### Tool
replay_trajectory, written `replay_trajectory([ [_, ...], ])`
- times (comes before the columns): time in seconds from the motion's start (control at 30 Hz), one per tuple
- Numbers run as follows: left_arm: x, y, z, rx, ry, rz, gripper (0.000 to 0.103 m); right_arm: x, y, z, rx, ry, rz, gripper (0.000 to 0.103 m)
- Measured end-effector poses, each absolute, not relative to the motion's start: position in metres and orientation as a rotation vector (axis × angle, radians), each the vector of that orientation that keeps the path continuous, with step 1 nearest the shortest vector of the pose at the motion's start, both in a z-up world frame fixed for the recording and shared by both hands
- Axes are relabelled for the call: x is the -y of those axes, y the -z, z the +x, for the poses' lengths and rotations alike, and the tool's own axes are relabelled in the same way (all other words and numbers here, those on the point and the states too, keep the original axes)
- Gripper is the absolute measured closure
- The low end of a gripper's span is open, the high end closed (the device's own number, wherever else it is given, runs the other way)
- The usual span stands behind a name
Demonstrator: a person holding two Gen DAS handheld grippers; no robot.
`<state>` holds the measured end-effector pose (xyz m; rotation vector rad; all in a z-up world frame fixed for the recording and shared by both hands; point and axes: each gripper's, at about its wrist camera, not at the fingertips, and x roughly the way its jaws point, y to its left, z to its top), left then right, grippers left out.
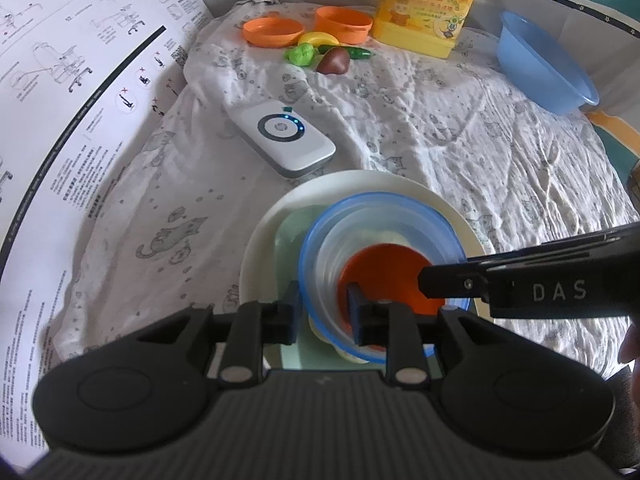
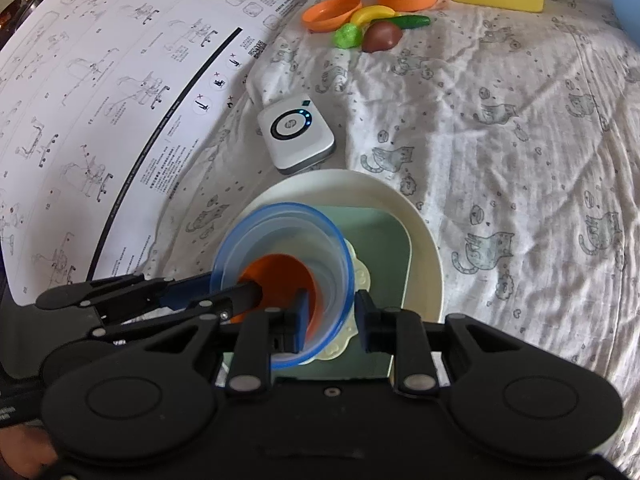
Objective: Organize plates and bowls
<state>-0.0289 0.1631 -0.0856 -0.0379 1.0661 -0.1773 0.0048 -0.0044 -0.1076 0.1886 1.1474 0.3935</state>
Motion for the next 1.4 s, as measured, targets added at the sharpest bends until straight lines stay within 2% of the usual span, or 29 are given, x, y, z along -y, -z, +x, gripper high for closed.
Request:
replay_trajectory([
  [0.17, -0.162, 0.087, -0.029, -1.067, 0.178, -0.036, 0.077, 0.006, 0.105, 0.003, -1.132, -0.393, 0.188, 0.075],
  [0.3, -0.162, 0.086, -0.029, -1.064, 0.173, -0.035, 0.075, 0.008, 0.103, 0.002, -1.123, -0.389, 0.194, 0.063],
  [0.4, -0.162, 0.085, -0.030, -1.053, 0.172, -0.038, 0.068, 0.009, 0.101, -0.001, -1.113, -0.389, 0.189, 0.061],
  [0.47, -0.162, 0.082, -0.031, -1.037, 0.172, -0.033, 0.057, 0.009, 0.099, -0.003, -1.104, -0.390, 0.188, 0.059],
  [0.53, -0.163, 0.078, -0.033, -1.014, 0.169, -0.026, 0.046, 0.011, 0.094, -0.005, -1.081, -0.387, 0.186, 0.037],
  [0.63, -0.163, 0.072, -0.038, -0.970, 0.161, -0.011, 0.032, 0.014, 0.085, -0.012, -1.030, -0.380, 0.155, 0.028],
  [0.67, -0.163, 0.070, -0.039, -0.955, 0.160, -0.008, 0.022, 0.016, 0.083, -0.013, -1.020, -0.380, 0.151, 0.028],
  [0.7, -0.163, 0.068, -0.040, -0.942, 0.159, -0.007, 0.015, 0.018, 0.080, -0.015, -1.008, -0.379, 0.149, 0.023],
  [0.73, -0.163, 0.066, -0.042, -0.928, 0.156, -0.006, 0.004, 0.021, 0.078, -0.018, -0.994, -0.379, 0.148, 0.018],
  [0.77, -0.163, 0.063, -0.044, -0.912, 0.156, -0.005, 0.000, 0.024, 0.076, -0.020, -0.982, -0.378, 0.147, 0.015],
  [0.83, -0.163, 0.058, -0.049, -0.884, 0.163, -0.004, 0.000, 0.031, 0.071, -0.026, -0.953, -0.366, 0.142, 0.006],
  [0.9, -0.162, 0.054, -0.052, -0.866, 0.168, -0.007, 0.000, 0.040, 0.067, -0.031, -0.928, -0.356, 0.146, 0.002],
  [1.4, -0.145, 0.031, -0.078, -0.780, 0.175, 0.062, 0.000, 0.089, 0.050, -0.080, -0.765, -0.310, 0.134, 0.000],
])
